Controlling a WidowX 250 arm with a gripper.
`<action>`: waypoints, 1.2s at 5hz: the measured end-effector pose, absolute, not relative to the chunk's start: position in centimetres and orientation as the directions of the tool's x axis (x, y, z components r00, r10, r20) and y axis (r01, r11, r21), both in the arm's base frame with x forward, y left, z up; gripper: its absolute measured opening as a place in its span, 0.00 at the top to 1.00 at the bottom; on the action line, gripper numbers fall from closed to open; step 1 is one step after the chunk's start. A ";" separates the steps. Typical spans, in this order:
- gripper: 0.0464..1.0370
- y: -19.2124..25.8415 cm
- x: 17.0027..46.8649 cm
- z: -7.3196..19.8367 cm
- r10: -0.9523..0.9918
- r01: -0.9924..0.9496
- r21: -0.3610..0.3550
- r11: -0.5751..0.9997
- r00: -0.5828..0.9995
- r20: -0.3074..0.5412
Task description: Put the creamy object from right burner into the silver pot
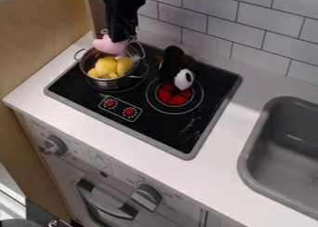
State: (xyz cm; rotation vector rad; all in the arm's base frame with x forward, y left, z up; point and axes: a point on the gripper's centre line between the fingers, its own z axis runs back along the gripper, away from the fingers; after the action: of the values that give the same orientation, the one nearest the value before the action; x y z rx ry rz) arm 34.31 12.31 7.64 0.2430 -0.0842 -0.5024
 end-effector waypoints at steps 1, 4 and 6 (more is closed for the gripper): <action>0.97 12.6 34.4 7.4 -0.495 0.469 0.263 0.843 0.868 0.038; 0.30 12.1 33.5 5.6 -0.500 0.474 0.251 0.844 0.865 0.046; 0.04 10.9 32.1 6.0 -0.465 0.454 0.197 0.869 0.885 0.006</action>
State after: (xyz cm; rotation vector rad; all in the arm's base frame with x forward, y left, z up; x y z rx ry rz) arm 32.12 10.88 5.98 0.1929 -0.0542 -0.4810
